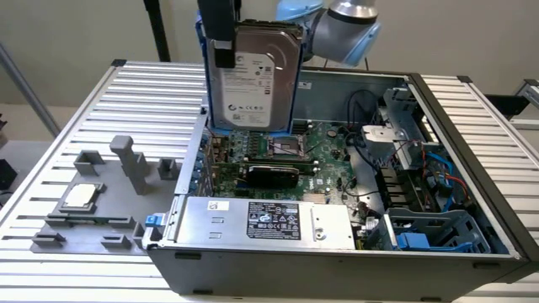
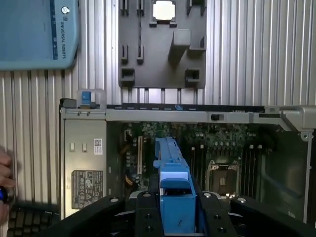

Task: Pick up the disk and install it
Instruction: 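Pick up the disk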

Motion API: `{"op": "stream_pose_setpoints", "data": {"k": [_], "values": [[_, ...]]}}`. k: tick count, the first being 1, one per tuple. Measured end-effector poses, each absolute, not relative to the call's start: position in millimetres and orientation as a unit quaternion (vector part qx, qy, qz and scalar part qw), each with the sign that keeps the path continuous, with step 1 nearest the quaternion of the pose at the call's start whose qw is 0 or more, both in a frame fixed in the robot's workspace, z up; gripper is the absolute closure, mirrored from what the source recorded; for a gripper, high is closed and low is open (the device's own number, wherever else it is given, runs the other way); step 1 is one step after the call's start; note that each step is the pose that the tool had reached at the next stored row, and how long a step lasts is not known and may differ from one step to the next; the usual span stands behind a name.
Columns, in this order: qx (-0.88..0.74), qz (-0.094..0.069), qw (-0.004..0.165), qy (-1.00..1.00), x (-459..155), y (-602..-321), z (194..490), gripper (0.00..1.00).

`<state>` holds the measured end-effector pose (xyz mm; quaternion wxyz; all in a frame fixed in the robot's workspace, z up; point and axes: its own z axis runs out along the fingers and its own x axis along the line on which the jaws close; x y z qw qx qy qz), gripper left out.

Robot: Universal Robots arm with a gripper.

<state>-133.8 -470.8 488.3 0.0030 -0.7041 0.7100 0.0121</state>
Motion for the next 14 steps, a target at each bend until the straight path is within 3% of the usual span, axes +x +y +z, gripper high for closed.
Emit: {"op": "stream_pose_setpoints", "data": {"k": [14], "values": [[-0.704, 0.012, 0.003, 0.710, -72, -493, 488, 1.00]]}}
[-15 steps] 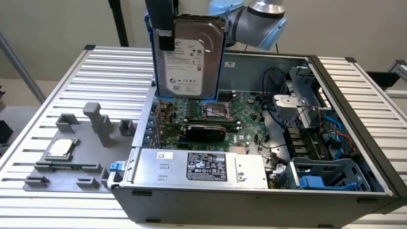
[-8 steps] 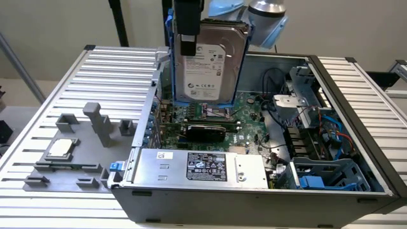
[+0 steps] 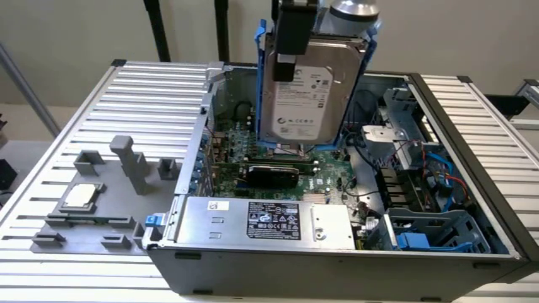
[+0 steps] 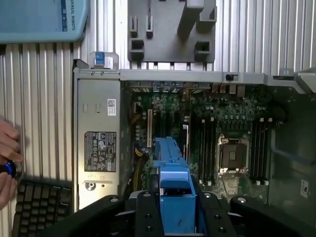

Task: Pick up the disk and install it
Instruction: 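Pick up the disk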

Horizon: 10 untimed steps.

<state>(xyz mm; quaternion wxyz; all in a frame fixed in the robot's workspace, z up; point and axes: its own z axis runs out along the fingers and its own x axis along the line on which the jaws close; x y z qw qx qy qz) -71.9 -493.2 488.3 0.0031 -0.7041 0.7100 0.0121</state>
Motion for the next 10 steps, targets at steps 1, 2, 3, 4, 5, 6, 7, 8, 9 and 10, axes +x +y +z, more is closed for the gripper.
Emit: {"op": "stream_pose_setpoints", "data": {"k": [1, 2, 3, 4, 5, 6, 7, 8, 9, 10], "values": [[-0.704, 0.012, 0.003, 0.710, -67, -495, 488, 1.00], [-0.704, 0.012, 0.003, 0.710, -63, -496, 488, 1.00], [-0.704, 0.012, 0.003, 0.710, -58, -498, 488, 1.00], [-0.704, 0.012, 0.003, 0.710, -54, -499, 488, 1.00], [-0.704, 0.012, 0.003, 0.710, -49, -501, 488, 1.00], [-0.704, 0.012, 0.003, 0.710, -45, -503, 488, 1.00], [-0.704, 0.012, 0.003, 0.710, -40, -504, 488, 1.00], [-0.704, 0.012, 0.003, 0.710, -35, -506, 488, 1.00], [-0.704, 0.012, 0.003, 0.710, -31, -508, 488, 1.00], [-0.704, 0.012, 0.003, 0.710, -26, -509, 488, 1.00]]}}
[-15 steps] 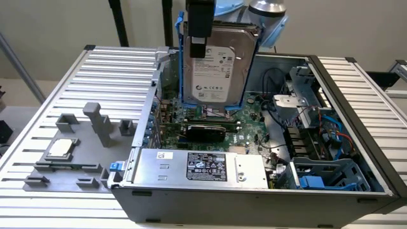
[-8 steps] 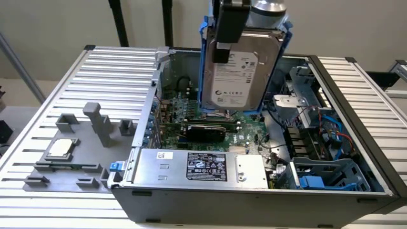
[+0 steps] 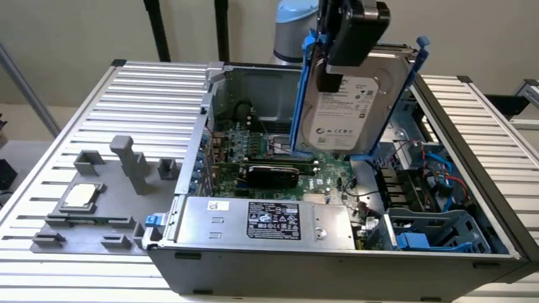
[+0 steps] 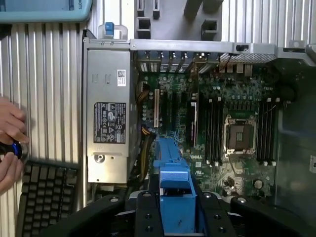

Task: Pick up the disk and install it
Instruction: 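Pick up the disk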

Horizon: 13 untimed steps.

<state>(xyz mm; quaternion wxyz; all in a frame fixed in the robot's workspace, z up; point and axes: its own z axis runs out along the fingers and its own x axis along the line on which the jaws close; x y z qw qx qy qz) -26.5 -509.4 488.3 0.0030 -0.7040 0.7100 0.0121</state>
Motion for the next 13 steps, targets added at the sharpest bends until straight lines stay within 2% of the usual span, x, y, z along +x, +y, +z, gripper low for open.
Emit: {"op": "stream_pose_setpoints", "data": {"k": [13], "values": [[-0.704, 0.012, 0.003, 0.710, 21, -541, 488, 1.00]]}}
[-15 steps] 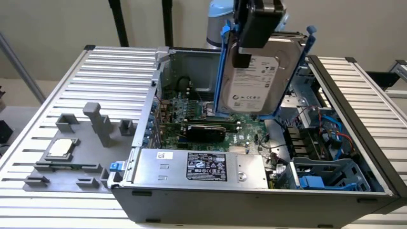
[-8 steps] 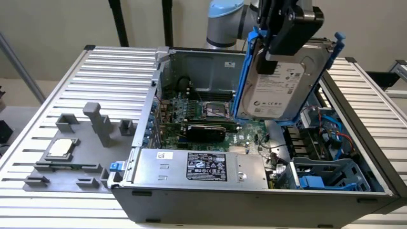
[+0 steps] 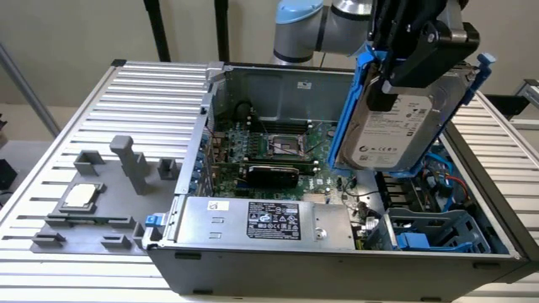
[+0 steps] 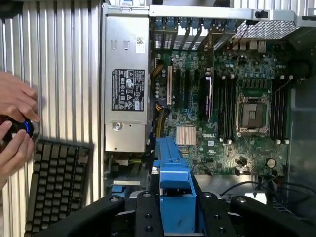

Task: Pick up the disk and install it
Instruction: 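Pick up the disk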

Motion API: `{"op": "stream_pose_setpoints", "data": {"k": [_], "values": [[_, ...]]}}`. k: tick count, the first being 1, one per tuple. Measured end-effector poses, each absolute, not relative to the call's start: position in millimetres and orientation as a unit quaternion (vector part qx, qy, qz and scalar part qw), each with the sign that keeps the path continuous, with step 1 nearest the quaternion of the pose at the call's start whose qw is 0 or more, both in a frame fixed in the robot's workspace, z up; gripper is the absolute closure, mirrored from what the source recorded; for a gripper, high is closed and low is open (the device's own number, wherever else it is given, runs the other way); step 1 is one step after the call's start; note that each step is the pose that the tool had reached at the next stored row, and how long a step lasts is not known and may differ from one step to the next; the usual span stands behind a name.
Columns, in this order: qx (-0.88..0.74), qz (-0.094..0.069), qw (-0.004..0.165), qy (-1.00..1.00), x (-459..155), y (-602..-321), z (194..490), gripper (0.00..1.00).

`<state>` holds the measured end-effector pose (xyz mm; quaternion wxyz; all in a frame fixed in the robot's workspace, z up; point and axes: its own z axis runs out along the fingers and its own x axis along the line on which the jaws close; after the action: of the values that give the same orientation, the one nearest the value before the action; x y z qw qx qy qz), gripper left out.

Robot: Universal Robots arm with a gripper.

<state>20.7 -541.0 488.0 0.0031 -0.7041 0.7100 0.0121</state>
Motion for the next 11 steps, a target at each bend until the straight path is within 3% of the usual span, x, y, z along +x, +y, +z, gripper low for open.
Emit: {"op": "stream_pose_setpoints", "data": {"k": [11], "values": [[-0.704, 0.012, 0.003, 0.710, 60, -568, 487, 1.00]]}}
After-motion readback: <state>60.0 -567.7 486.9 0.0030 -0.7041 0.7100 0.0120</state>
